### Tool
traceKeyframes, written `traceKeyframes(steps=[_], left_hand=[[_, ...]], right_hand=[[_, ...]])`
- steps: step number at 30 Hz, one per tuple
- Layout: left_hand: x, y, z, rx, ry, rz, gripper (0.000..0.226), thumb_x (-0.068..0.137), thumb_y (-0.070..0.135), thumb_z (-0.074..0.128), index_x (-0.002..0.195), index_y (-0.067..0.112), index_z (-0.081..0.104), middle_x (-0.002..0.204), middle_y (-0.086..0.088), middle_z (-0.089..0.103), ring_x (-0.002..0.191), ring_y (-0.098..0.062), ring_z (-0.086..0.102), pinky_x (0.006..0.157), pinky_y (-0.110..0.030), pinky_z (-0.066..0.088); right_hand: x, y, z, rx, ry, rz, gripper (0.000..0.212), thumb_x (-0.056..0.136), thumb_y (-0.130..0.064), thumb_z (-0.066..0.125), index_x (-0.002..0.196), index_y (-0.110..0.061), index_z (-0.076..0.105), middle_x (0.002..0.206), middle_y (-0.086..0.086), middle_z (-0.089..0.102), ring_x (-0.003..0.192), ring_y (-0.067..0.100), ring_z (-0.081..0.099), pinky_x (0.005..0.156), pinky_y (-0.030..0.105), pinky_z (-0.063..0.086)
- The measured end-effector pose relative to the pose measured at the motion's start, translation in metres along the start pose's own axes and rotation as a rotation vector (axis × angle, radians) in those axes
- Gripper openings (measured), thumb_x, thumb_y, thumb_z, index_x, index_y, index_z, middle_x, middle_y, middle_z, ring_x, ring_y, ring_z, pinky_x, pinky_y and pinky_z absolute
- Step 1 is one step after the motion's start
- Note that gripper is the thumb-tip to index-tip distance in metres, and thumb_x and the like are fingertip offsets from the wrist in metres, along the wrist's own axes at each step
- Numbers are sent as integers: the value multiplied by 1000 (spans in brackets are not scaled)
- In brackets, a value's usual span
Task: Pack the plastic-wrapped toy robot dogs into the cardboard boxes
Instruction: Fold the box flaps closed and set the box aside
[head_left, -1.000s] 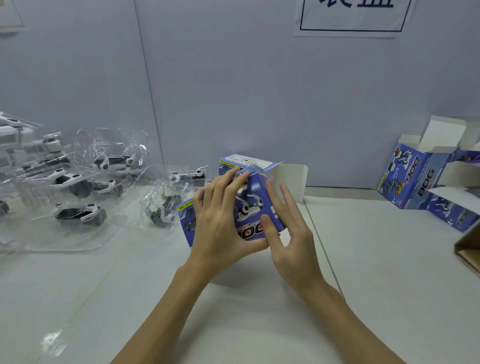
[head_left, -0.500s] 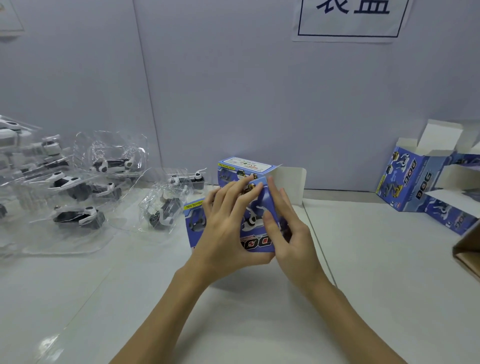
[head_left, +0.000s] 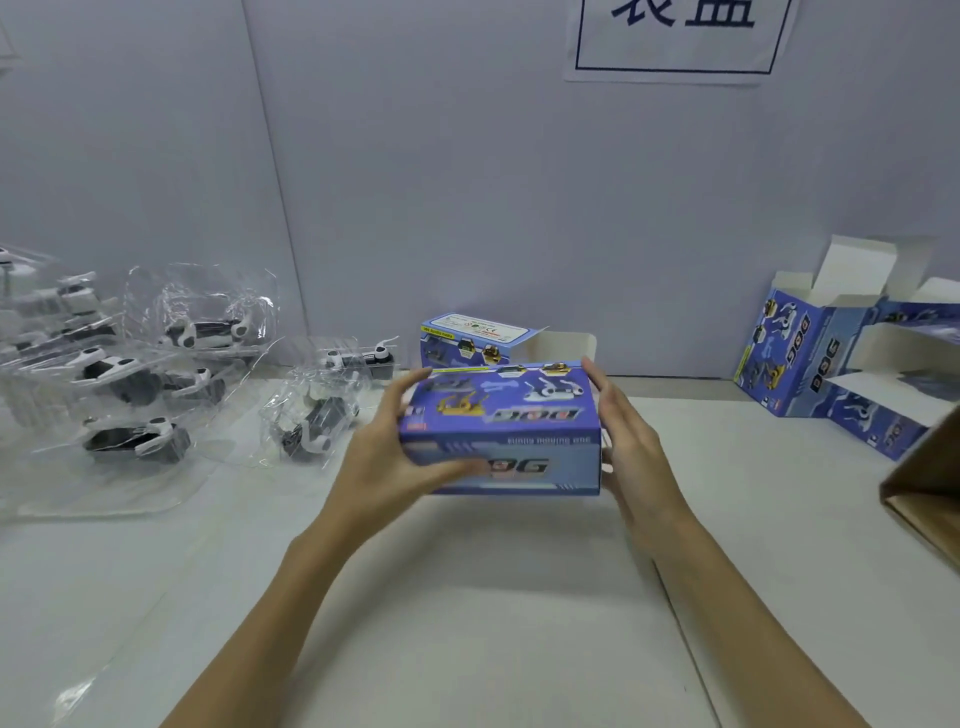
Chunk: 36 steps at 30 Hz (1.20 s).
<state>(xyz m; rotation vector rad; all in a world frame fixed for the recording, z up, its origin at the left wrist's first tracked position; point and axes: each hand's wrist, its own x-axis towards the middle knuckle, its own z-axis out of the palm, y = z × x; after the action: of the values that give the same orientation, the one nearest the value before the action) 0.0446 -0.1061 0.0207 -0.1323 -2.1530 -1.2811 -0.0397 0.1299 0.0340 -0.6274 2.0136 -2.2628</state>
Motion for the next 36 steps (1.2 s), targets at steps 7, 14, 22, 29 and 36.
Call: traceKeyframes(steps=[7,14,22,29,36], left_hand=[[6,5,-3,-254,275,-278,63,69,59,89,120,31,66,112,12,78,102,-8,74,86,-26,60],[7,9,-5,-354,192,-363,71,63,93,62,101,36,79,92,5,80,84,-13,76,70,-21,56],[3,4,2,-454,-6,-249,45,87,54,73,129,37,68,128,-1,73,118,-26,70,96,-38,55],[0,-5,7,-507,13,-285,42,86,51,71,125,33,73,122,-11,74,107,-26,67,97,-49,45],[9,-12,-4,-581,81,-287,56,79,49,80,130,31,69,122,-7,75,104,-24,73,106,-52,49]], right_hand=[[0,10,-12,-561,-232,-104,93,95,1,66,161,-46,19,144,1,44,103,8,64,83,21,56],[-3,12,-4,-382,-69,-313,86,79,-43,85,152,-48,39,136,-28,59,123,2,61,95,17,53],[0,10,-4,-339,-26,-163,69,87,-81,49,142,-40,44,97,-19,73,99,12,71,90,35,56],[-4,12,7,-143,-148,-80,66,102,-45,37,160,-48,5,146,-21,51,117,3,65,93,19,54],[-9,6,5,-74,-147,44,49,83,-42,67,122,-22,45,122,10,70,99,19,76,68,28,62]])
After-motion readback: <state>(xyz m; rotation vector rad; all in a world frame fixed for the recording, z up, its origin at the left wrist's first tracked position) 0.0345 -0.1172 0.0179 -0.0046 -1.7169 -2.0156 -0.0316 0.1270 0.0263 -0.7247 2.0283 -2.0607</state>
